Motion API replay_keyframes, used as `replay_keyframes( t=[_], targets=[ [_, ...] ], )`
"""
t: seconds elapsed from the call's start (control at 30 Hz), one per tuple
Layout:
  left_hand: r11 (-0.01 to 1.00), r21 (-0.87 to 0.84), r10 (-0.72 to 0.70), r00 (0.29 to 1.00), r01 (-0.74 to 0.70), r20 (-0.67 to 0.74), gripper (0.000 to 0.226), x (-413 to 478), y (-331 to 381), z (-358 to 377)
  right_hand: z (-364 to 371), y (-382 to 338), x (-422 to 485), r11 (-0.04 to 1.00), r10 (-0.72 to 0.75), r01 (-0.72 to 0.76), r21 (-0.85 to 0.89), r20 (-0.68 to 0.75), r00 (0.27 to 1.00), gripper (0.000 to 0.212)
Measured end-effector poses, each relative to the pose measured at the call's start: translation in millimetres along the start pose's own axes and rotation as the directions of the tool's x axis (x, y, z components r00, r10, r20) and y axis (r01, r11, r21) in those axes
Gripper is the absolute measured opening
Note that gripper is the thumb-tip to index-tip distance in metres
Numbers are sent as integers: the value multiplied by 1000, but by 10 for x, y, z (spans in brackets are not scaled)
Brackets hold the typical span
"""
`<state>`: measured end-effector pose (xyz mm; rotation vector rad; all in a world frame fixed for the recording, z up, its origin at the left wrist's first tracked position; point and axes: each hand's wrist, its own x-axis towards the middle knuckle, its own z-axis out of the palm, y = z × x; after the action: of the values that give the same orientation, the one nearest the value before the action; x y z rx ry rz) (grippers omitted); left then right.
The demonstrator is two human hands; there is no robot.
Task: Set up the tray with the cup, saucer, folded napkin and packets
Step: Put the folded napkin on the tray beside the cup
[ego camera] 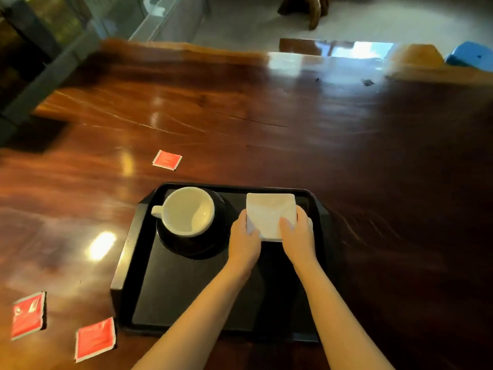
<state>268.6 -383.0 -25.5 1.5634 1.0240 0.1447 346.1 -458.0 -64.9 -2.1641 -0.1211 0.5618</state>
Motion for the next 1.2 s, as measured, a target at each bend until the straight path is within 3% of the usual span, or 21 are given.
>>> replay_keyframes(
  t=[0.17,0.3,0.57,0.7,0.87,0.93,1.07,1.2],
  targets=[
    [976,83,198,978,-203,62,37,-15,-122,42,61,144,-170,985,-17,12,-171,-27,999,61],
    [962,175,204,978,-210,52,37,32,-238,39,72,171,-237,919,-64,53,-390,-14,998,69],
    [927,312,206,978,-208,39,36,69,-383,74,50,191,-218,911,-68,74,-406,29,997,73],
    [892,409,180,981,-192,66,50,-92,-389,-74,-4,126,-274,905,-97,99,-414,28,995,70],
    [898,356,225,966,-257,130,43,-434,-360,-549,24,-132,-407,849,-235,228,-477,46,971,63],
    [909,353,184,973,-222,137,38,-556,-373,-798,95,-292,-482,815,-272,287,-504,106,957,61],
    [891,449,27,997,-58,76,31,-729,-374,-1461,281,-705,-646,724,-192,328,-607,280,941,59],
    [854,518,-49,999,52,-19,31,-893,-511,-2212,484,-1140,-911,594,-221,456,-662,411,884,44]
  ],
)
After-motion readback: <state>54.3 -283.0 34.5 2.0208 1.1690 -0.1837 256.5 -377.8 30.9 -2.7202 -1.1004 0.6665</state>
